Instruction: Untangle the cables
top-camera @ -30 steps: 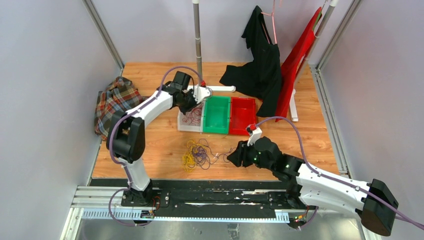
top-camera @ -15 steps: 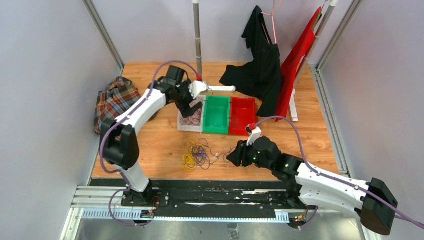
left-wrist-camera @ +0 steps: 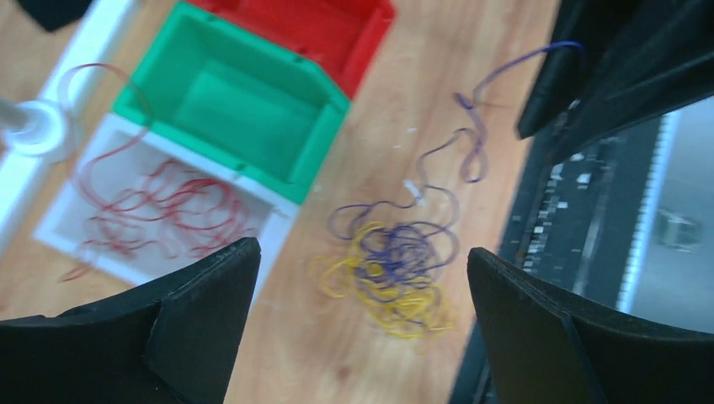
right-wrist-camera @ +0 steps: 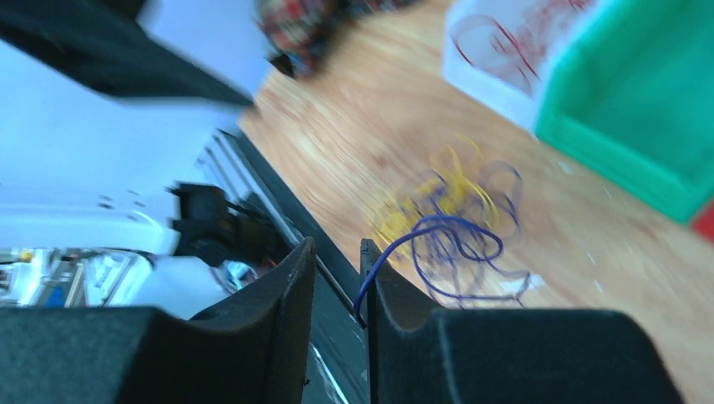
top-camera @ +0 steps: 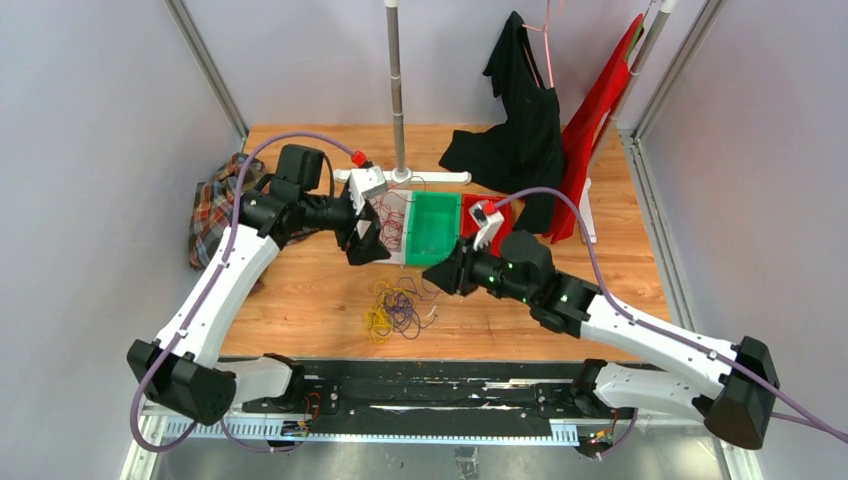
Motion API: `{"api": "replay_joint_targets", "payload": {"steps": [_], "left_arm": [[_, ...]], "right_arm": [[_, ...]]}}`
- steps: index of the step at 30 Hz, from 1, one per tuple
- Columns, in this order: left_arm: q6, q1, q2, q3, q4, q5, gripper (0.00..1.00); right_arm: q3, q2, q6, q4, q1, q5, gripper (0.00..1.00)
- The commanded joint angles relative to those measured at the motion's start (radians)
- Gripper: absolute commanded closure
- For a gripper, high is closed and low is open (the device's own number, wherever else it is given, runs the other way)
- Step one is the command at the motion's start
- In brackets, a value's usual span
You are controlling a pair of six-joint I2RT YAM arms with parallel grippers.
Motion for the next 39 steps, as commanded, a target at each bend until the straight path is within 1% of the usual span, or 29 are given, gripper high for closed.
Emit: {"api": "replay_joint_targets", "payload": {"steps": [1,3,4,8,11,14,16,18,21,22,24,27,30,32,33,34,35,36,37,39], "left_arm": [[-0.137,-0.011,-0.047,-0.061,-0.025,0.191,0.02],[-0.141,-0.015,-0.08,-0.1,-0.015,0.235,0.02],[-0.16,-0.021,-0.094,-0.128,0.013,0.235,0.02],[-0.346,-0.027,-0.155,-0.258,0.254,0.188,0.02],[-0.397,-0.027,-0.201,-0.328,0.396,0.194,0.02],[-0.433,-0.026,-0.226,-0.394,0.5,0.184,0.0],[-0.472,-0.027,-0.233,-0.426,0.568,0.204,0.0],[-0.571,-0.027,-0.244,-0.475,0.703,0.237,0.04],[-0.768,-0.028,-0.239,-0.554,0.923,0.295,0.09],[-0.797,-0.03,-0.234,-0.564,0.941,0.313,0.11],[-0.815,-0.033,-0.232,-0.579,0.946,0.321,0.2],[-0.859,-0.037,-0.23,-0.59,0.965,0.317,0.38],[-0.913,-0.047,-0.224,-0.589,0.997,0.327,0.52],[-0.962,-0.049,-0.219,-0.583,1.027,0.328,0.67],[-0.978,-0.049,-0.218,-0.575,1.032,0.329,0.77],[-0.996,-0.048,-0.22,-0.564,1.033,0.33,0.89],[-1.013,-0.045,-0.224,-0.55,1.028,0.334,0.95],[-1.011,-0.039,-0.232,-0.532,1.002,0.337,0.98],[-0.994,-0.034,-0.242,-0.503,0.948,0.338,0.99],[-0.816,-0.032,-0.26,-0.41,0.747,0.326,0.99]], "right_arm": [[0.171,0.092,-0.018,0.094,-0.011,-0.103,0.75],[0.211,0.129,-0.01,0.13,-0.011,-0.124,0.76],[0.224,0.142,-0.002,0.151,-0.011,-0.131,0.76],[0.265,0.194,0.027,0.215,-0.01,-0.172,0.8],[0.275,0.211,0.043,0.242,-0.01,-0.19,0.82],[0.269,0.213,0.064,0.266,-0.01,-0.193,0.83],[0.268,0.212,0.081,0.291,-0.009,-0.203,0.84],[0.265,0.212,0.1,0.317,-0.01,-0.217,0.84],[0.255,0.206,0.143,0.373,-0.01,-0.231,0.84],[0.257,0.203,0.154,0.388,-0.009,-0.239,0.84],[0.263,0.198,0.168,0.411,-0.01,-0.25,0.84],[0.265,0.188,0.181,0.437,-0.008,-0.256,0.84],[0.273,0.19,0.181,0.444,-0.007,-0.263,0.84],[0.282,0.199,0.178,0.438,-0.01,-0.28,0.84],[0.284,0.202,0.176,0.438,-0.01,-0.291,0.82],[0.284,0.203,0.169,0.436,-0.009,-0.305,0.8],[0.286,0.202,0.156,0.418,-0.01,-0.322,0.75],[0.29,0.2,0.141,0.402,-0.012,-0.35,0.71],[0.296,0.198,0.117,0.378,-0.012,-0.387,0.67],[0.313,0.19,0.036,0.289,-0.013,-0.451,0.58]]}}
